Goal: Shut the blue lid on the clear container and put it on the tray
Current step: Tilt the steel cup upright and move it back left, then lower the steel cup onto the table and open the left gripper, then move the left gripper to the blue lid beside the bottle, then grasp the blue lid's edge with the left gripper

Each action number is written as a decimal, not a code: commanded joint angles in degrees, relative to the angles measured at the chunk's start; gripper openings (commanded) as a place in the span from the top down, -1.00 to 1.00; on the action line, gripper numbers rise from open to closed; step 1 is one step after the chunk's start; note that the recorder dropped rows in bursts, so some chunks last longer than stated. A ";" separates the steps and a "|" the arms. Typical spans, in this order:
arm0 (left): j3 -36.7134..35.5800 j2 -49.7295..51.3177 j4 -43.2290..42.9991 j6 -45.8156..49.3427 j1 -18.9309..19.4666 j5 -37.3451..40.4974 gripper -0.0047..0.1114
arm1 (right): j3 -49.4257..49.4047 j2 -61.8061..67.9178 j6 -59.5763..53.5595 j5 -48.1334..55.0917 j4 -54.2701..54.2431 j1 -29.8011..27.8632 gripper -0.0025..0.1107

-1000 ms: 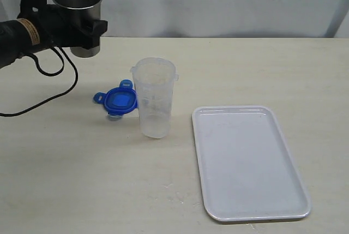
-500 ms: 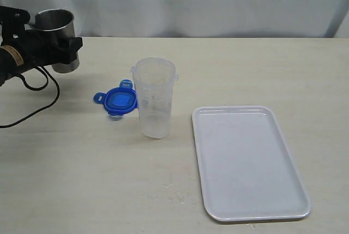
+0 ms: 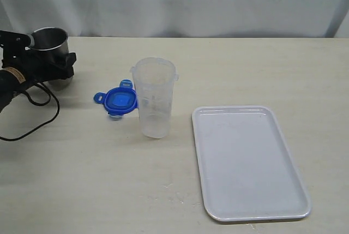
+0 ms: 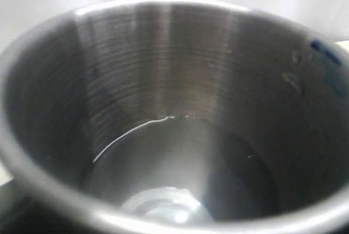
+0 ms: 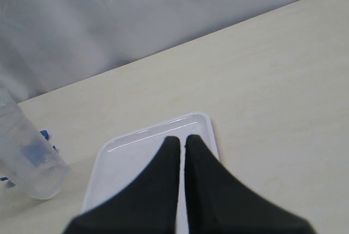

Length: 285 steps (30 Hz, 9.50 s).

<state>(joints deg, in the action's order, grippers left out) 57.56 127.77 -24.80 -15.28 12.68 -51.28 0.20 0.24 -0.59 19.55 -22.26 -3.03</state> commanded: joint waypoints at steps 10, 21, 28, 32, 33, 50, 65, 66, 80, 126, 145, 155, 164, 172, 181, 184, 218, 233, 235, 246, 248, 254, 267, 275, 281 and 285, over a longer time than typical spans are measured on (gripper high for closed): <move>0.58 2.67 2.06 0.59 0.21 -4.88 0.92 | -0.20 -0.24 0.04 0.11 -0.04 -0.16 0.89; 0.58 3.19 1.44 0.59 0.21 -4.81 0.79 | -0.20 -0.24 0.04 0.11 -0.04 -0.16 0.89; 0.58 3.19 3.20 0.73 0.21 -4.31 -0.75 | -0.20 -0.24 0.04 0.11 -0.04 -0.16 0.89; 0.58 3.19 0.20 0.73 0.21 -4.31 -0.75 | -0.20 -0.24 0.04 0.11 -0.04 -0.16 0.89; 0.58 3.19 0.48 0.73 0.21 -4.80 -0.76 | -0.20 -0.24 0.04 0.11 -0.04 -0.16 0.89; -0.13 3.19 -0.40 3.41 0.21 2.48 -0.89 | -0.20 -0.24 0.04 0.11 -0.04 -0.16 0.89; -0.22 3.19 -4.45 1.35 0.21 2.47 -0.89 | -0.20 -0.24 0.04 0.11 -0.04 -0.16 0.89; -0.22 3.19 -4.45 1.11 0.21 2.56 -0.89 | -0.20 -0.24 0.04 0.11 -0.04 -0.16 0.89; -3.16 2.42 -1.66 0.62 0.70 -1.73 -0.89 | -0.20 -0.24 0.04 0.11 -0.04 -0.16 0.89; -20.80 -9.99 -33.76 -34.46 2.66 -18.68 -0.89 | -0.20 -0.24 0.04 0.11 -0.04 -0.16 0.89; -20.80 -9.99 -40.16 -36.32 0.21 -18.30 -0.85 | -0.20 -0.24 0.04 0.11 -0.04 -0.16 0.89; -20.80 -9.99 -41.50 -37.75 0.21 -16.21 0.20 | -0.20 -0.24 0.04 0.11 -0.04 -0.16 0.89; -20.30 -9.99 -44.15 -41.57 0.21 -14.08 0.20 | -0.20 -0.24 0.04 0.11 -0.04 -0.16 0.89; -11.82 -10.79 -61.21 -58.75 -3.49 -0.30 0.20 | -0.20 -0.24 0.04 0.11 -0.04 -0.16 0.89; -11.54 -20.87 -58.14 -60.74 -10.05 19.80 0.20 | -0.20 -0.24 0.04 0.11 -0.04 -0.16 0.89; -10.71 -23.85 -58.92 -65.24 -11.33 27.25 0.20 | -0.20 -0.24 0.04 0.11 -0.04 -0.16 0.89; -3.07 -24.33 -67.60 -74.00 -19.39 49.16 0.20 | -0.20 -0.24 0.04 0.11 -0.04 -0.16 0.89; -5.51 -24.33 -75.14 -47.19 -19.39 33.06 0.20 | -0.20 -0.24 0.04 0.11 -0.04 -0.16 0.89; -6.21 -24.33 -75.14 -37.90 -19.39 32.61 0.20 | -0.20 -0.24 0.04 0.11 -0.04 -0.16 0.89; -7.18 -20.42 -75.14 -16.85 -19.39 31.67 0.20 | -0.20 -0.24 0.04 0.11 -0.04 -0.16 0.89; -7.18 -18.70 -75.14 -13.53 -19.39 31.50 0.20 | -0.20 -0.24 0.04 0.11 -0.04 -0.16 0.89; -7.07 -17.33 -74.34 -5.27 -19.39 34.99 0.20 | -0.20 -0.24 0.04 0.11 -0.04 -0.16 0.89; -6.49 -14.15 -60.08 8.06 -19.39 33.01 0.20 | -0.20 -0.24 0.04 0.11 -0.04 -0.16 0.89; -5.18 -12.71 -57.20 9.44 -19.39 34.60 0.20 | -0.20 -0.24 0.04 0.11 -0.04 -0.16 0.89; -4.58 -10.86 -56.53 9.44 -19.39 32.78 0.20 | -0.20 -0.24 0.04 0.11 -0.04 -0.16 0.89; -4.58 -10.61 -56.53 9.54 -19.39 34.54 0.20 | -0.20 -0.24 0.04 0.11 -0.04 -0.16 0.89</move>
<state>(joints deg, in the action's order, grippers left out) 52.96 116.27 -81.51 -5.95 -6.66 -18.43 0.20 0.24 -0.59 19.55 -22.26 -3.03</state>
